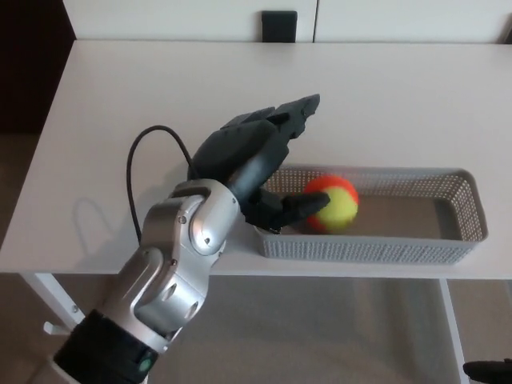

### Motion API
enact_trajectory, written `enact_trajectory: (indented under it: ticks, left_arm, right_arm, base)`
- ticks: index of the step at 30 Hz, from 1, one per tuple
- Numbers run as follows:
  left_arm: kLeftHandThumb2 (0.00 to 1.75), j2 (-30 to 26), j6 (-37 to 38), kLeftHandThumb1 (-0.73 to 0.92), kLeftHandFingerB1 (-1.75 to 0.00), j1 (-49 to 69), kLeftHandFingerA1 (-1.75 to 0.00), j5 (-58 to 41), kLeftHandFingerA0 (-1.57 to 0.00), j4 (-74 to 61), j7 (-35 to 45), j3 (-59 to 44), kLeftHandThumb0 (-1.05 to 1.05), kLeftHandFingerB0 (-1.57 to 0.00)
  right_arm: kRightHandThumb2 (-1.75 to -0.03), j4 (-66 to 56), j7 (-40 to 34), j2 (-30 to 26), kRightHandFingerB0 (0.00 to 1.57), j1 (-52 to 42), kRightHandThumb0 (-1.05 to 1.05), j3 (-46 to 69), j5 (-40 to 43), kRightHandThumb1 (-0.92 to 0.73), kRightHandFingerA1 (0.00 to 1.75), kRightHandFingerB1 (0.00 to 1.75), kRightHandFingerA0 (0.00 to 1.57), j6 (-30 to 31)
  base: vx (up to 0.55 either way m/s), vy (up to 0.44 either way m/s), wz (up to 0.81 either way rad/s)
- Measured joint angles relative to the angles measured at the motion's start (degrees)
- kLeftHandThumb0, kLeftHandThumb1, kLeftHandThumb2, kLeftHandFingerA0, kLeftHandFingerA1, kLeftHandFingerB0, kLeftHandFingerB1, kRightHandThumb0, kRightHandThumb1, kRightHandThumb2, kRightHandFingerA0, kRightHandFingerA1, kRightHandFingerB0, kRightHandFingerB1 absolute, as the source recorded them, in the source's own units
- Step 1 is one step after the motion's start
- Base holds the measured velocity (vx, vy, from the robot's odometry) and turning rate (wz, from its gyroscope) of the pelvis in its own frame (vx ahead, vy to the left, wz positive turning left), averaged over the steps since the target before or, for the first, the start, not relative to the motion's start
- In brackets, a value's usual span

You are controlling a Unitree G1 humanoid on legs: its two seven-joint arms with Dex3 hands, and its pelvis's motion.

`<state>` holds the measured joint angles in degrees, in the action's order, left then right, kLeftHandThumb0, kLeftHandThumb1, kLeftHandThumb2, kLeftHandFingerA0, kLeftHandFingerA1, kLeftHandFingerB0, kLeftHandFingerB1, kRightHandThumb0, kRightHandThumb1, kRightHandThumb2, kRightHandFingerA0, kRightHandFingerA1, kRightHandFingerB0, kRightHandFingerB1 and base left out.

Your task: The robot walk towards a table in front and uses its left hand to pickup a tennis ball on the left side and put it in a container on the right hand side

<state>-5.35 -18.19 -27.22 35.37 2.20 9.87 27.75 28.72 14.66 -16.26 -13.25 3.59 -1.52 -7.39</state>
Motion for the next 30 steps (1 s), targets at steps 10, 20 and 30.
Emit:
enact_trajectory:
  ticks: [10, 20, 30]
  left_arm:
    - [1.02, -6.57, 1.11, 0.65, -0.15, 11.48, -0.19, -3.12, -0.09, -20.08, 2.89, -7.42, -0.93, -0.09]
    - [0.57, -8.77, 4.85, 0.54, -0.3, 33.38, -0.32, -11.52, -0.17, -39.7, 5.21, -22.17, -0.72, -0.15]
    - [0.55, -8.2, 9.08, 0.5, -0.32, 55.89, -0.4, -22.33, -0.33, -39.69, 10.78, -37.59, -0.59, -0.31]
  right_arm:
    - [-0.58, -0.07, 0.06, 0.02, 0.52, -0.34, -0.29, -0.03, -0.23, -0.63, 0.48, 0.42, 0.69, -0.06]
    - [-0.74, 0.45, 0.11, 0.15, 0.51, -0.3, -0.36, -0.2, -0.27, -0.53, 0.59, 0.52, 0.66, -0.09]
    - [-0.58, 1.33, 0.16, 0.2, 0.52, 0.2, -0.27, -0.58, -0.27, -0.63, 0.48, 0.42, 0.71, -0.1]
  base:
    - [0.0, 0.0, 0.0]
    - [0.0, 0.0, 0.0]
    - [0.0, 0.0, 0.0]
